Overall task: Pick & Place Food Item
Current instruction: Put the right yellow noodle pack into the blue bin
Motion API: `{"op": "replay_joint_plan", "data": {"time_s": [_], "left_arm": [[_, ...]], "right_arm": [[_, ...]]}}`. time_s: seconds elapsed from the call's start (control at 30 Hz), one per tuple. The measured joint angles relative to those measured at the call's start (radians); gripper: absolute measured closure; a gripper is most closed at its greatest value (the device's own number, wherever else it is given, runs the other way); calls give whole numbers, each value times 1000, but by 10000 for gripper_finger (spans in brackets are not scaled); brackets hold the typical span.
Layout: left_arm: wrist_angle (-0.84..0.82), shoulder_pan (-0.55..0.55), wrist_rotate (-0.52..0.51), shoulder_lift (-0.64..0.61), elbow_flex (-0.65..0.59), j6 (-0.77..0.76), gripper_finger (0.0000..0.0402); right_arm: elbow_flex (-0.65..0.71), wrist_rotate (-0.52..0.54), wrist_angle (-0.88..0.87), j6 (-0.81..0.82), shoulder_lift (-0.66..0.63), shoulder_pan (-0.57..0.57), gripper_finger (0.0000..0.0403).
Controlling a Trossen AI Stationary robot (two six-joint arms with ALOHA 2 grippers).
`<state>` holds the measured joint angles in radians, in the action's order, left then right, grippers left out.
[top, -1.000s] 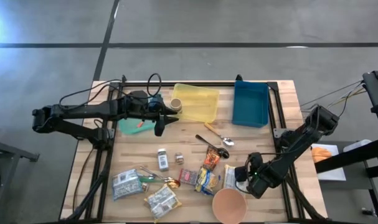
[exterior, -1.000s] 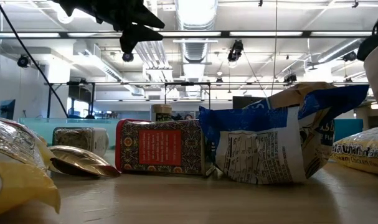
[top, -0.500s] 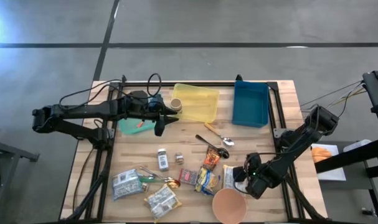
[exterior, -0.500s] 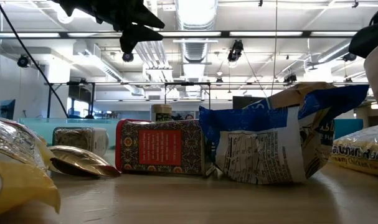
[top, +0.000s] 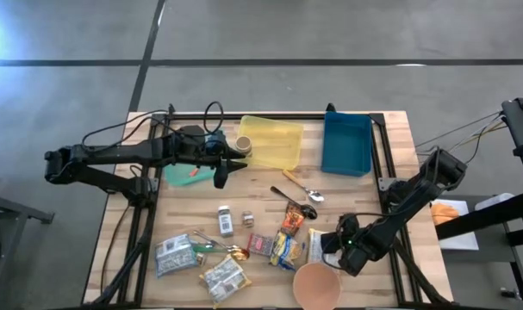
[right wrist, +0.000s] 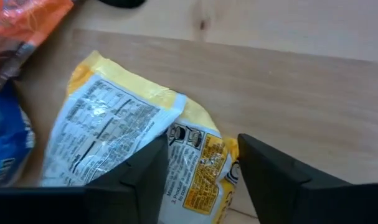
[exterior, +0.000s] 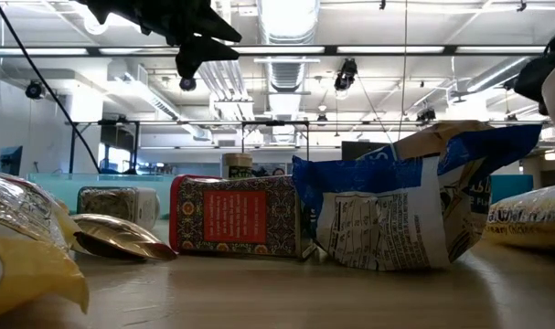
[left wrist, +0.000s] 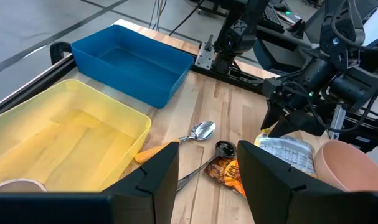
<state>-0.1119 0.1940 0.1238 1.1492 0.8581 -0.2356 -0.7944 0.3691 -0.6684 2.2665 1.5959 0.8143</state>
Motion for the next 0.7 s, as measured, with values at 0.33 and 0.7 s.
{"op": "replay_joint_plan", "data": {"time_s": [0.33, 0.7], "left_arm": [[0, 0, 0, 0, 0, 0, 234], [-4, 0, 0, 0, 0, 0, 234]], "right_arm": [[-2, 0, -2, -17, 9, 0, 309], [-2, 19, -5, -46, 2, 0, 393]]}}
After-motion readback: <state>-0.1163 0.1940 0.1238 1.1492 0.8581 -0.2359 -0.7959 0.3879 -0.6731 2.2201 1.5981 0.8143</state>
